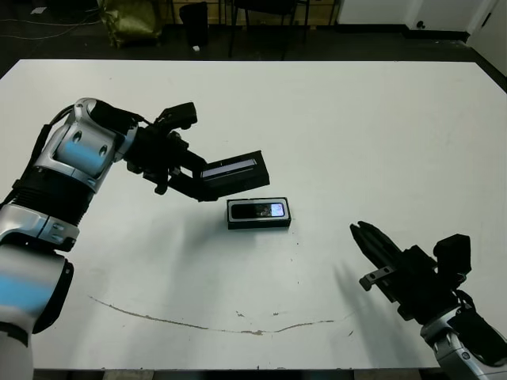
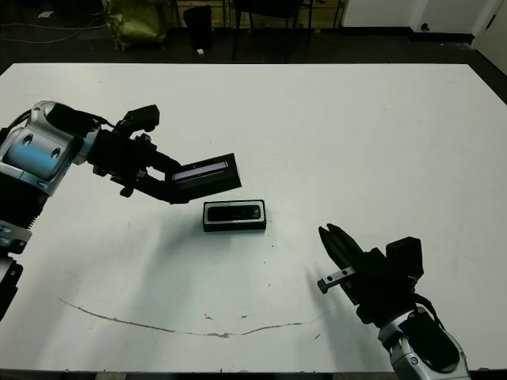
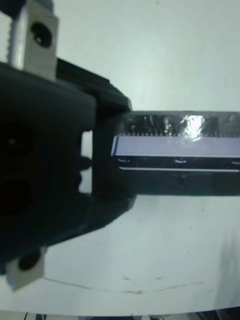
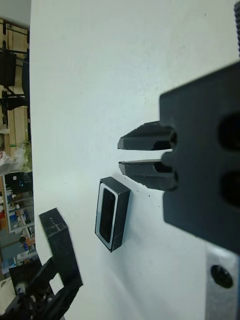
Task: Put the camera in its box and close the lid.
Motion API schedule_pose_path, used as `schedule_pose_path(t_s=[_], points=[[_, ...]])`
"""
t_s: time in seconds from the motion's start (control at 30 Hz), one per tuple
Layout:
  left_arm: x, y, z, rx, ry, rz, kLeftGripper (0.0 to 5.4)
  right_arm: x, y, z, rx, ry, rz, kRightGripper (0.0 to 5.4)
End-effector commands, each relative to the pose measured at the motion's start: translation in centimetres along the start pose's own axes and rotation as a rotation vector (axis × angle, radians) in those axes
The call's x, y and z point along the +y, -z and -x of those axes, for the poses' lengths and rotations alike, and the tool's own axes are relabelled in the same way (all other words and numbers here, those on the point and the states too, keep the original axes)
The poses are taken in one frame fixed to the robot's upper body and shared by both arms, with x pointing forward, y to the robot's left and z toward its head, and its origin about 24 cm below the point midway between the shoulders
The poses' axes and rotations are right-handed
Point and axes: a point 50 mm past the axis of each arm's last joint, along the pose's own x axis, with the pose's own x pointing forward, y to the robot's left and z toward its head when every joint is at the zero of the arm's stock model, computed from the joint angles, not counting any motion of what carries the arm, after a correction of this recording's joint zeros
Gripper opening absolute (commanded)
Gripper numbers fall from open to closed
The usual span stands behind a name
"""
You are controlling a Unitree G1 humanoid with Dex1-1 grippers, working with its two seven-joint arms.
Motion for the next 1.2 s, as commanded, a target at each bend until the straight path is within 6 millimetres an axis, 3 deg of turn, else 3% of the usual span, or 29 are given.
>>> schedule_pose_path(t_s=[0.03,1.2], points=[[-0.1,1.6,-0.4,0.022,0.012,0.039,2.23,-0.1,0.5,0.2,0.021,-0.002,-0.008,0.0],[-0.6,2.3,-3.6,0.02,0.068,0.056,2.23,-0.2,0.4,0.3,0.032,0.007,0.003,0.0]])
